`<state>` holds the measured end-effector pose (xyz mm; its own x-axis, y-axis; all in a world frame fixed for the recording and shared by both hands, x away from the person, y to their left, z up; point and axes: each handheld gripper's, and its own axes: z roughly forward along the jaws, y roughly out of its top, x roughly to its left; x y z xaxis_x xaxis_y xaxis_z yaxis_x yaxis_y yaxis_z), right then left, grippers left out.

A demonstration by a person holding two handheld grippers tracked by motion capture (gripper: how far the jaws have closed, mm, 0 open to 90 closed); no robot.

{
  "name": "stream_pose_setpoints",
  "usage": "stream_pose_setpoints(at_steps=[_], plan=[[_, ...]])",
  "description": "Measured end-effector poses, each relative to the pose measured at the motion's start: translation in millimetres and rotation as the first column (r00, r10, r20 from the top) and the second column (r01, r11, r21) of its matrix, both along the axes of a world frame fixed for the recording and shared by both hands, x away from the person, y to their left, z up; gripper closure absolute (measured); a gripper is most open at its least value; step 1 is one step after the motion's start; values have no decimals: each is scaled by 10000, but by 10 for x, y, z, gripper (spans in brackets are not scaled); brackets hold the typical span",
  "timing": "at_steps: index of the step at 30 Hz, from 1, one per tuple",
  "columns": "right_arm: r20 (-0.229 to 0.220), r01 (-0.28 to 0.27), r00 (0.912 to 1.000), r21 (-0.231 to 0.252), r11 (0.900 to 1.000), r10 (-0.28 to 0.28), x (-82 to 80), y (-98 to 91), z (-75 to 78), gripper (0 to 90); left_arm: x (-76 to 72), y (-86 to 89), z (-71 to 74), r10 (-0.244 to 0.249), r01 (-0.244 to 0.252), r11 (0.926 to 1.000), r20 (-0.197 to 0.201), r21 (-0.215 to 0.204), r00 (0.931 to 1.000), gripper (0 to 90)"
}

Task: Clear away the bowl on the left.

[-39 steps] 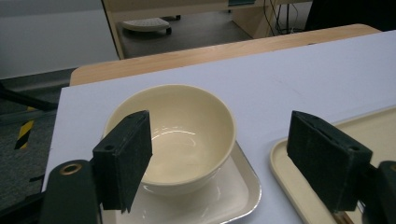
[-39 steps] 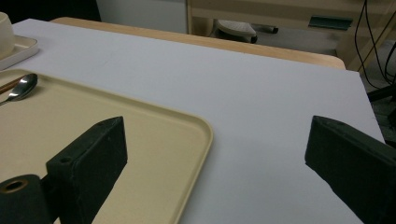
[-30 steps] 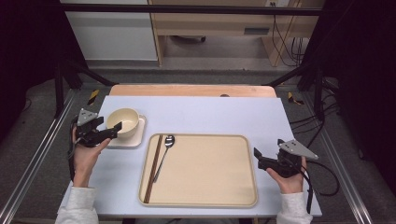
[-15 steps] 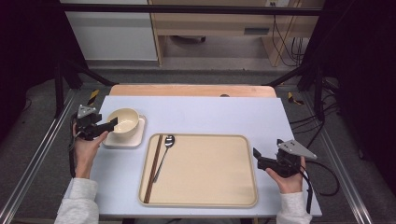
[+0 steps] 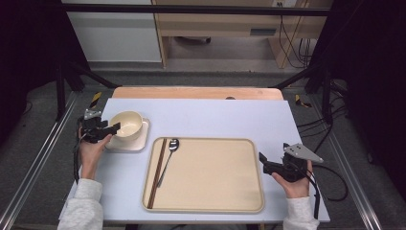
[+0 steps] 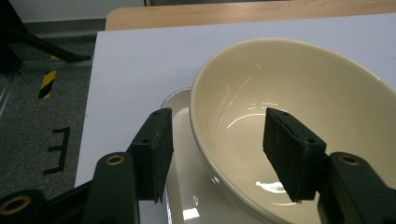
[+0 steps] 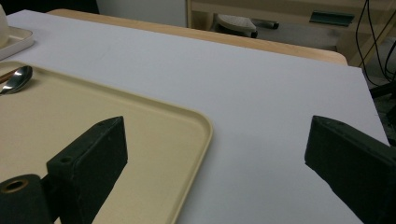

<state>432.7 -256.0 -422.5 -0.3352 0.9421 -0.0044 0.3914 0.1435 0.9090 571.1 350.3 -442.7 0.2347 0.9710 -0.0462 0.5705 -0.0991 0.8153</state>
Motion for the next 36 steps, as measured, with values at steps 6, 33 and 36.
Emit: stream_pose_setpoints(at_steps=[6,33,36], plan=[[-29,-28,10000,-40,10000,28,2,9,-5,62,55,-16,-63,-3,1,10000,-286,-64,9996,516],[-110,-47,9999,20,10000,47,20,-5,-23,64,232,-17,-69,541,-595,9976,-1407,-349,9886,814],[-128,-49,9999,-27,10000,48,22,-1,-27,64,229,-13,-65,533,-596,9974,-1435,-405,9882,818]])
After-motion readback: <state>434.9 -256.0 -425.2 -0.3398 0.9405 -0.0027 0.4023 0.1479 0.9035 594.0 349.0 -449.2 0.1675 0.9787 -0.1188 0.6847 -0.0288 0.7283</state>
